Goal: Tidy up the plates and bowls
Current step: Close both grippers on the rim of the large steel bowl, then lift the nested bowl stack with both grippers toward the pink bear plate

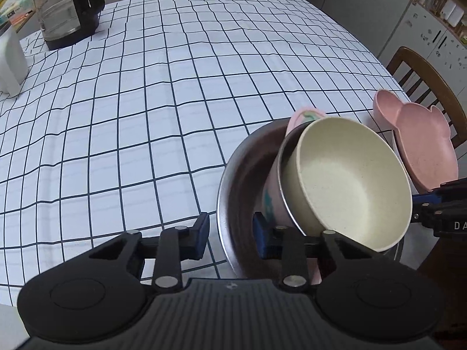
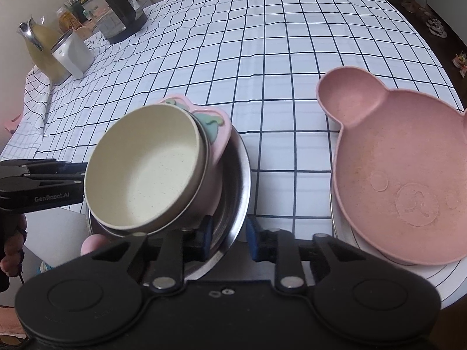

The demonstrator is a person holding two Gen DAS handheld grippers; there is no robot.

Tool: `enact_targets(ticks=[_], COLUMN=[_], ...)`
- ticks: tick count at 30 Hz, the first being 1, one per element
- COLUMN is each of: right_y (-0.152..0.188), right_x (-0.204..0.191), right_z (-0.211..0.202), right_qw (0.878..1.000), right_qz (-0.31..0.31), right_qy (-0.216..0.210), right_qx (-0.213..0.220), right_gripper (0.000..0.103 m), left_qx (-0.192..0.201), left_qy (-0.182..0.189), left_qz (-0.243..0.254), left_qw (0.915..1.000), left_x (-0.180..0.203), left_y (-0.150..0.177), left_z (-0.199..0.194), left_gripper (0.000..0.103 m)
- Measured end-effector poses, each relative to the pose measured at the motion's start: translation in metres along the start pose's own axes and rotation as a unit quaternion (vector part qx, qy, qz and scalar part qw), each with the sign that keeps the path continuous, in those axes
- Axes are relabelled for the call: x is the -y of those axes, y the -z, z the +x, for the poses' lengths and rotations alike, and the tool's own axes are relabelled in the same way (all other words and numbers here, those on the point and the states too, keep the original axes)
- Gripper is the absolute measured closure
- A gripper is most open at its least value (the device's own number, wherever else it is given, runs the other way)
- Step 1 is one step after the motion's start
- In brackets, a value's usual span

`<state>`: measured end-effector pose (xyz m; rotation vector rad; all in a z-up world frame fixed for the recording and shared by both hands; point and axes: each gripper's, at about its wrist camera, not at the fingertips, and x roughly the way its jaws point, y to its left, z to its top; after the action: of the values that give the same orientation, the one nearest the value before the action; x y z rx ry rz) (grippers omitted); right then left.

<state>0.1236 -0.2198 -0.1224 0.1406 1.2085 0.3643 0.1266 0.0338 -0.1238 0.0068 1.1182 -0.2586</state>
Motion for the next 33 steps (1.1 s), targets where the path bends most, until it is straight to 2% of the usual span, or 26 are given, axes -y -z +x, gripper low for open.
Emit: enact_targets(ticks=[1,4,7,17,26,31,33], right_y=[0.000,-0.001,-0.001,-0.002,-0.002,-0.002,-0.002], right_x=[0.000,0.001,0.003,0.002,0.006,0.008,0.011], right_z=[0.000,0.001,0.001,-0.001,-0.003,-0.007,-0.007], right_qw=[1.000,1.000,1.000,0.999,0.998,0.998,0.998], right_qz=[0.000,0.003,0.013,0.041,0.064,0.061,0.061], right_qy=[0.002,0.010,0.007,0.018,0.011,0.012,0.013], right_qx=[0.000,0.000,0.000,-0.005,-0.009,-0.003,0.000], right_gripper=[0.081,0.088,0.089,0.090,0.091,0.092,0.092], left_qx=[-0.001,-0.002,-0.003,0.008,0.007,0.011,0.014], left_qy=[-0.001,-0.011,-0.025,-0.045,-0.040,-0.026,-0.008], left_qz=[0.003,0.004,0.001,-0.012,-0.020,-0.014,-0.009], left_qw=[1.0000,0.9999,0.9997,0.9989,0.9990,0.9995,0.9998], left_x=[0.001,0.003,0.003,0.004,0.003,0.004,0.005], left_y=[0.000,0.001,0.001,-0.002,0.001,0.002,0.002], left_z=[0.000,0.000,0.000,-0.008,-0.012,-0.017,-0.019], left_gripper=[0.080,0.083,0.089,0.093,0.095,0.099,0.099])
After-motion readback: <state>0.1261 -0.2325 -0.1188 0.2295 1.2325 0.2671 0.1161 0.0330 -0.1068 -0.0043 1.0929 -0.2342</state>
